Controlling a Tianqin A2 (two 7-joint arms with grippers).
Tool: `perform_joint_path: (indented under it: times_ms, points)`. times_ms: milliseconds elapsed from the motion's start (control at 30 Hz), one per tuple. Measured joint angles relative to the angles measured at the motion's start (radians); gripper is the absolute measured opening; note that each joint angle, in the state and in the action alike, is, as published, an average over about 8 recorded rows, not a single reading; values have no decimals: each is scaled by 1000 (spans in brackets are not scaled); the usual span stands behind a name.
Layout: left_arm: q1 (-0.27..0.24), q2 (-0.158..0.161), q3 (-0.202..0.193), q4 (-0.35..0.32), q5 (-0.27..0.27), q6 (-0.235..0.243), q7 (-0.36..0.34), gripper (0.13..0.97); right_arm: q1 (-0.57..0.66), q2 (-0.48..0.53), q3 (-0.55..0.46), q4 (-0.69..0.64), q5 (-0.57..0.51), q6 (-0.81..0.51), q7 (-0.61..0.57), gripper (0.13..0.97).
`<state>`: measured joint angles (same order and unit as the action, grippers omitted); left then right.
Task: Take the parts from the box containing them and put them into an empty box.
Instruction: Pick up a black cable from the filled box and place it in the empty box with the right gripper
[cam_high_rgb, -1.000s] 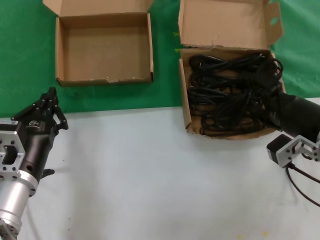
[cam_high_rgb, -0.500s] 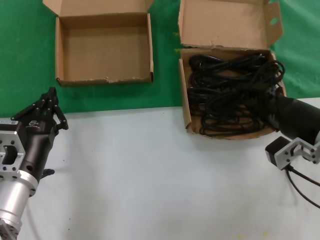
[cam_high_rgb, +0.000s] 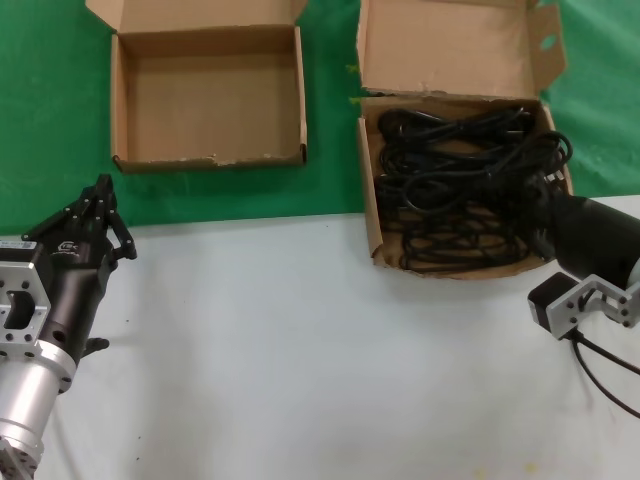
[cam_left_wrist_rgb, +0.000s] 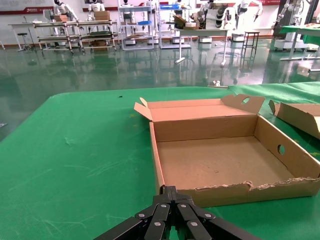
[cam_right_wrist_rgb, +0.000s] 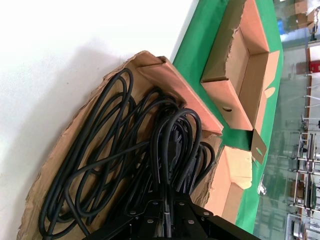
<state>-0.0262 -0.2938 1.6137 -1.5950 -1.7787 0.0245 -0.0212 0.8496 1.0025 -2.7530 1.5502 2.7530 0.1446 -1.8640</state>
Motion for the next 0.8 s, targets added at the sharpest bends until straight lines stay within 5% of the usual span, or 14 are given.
perform_joint_path:
  times_ms: [800]
  points:
    - [0,0,0,0,0,0,0,145,66,115,0,197,0,-4,243,158]
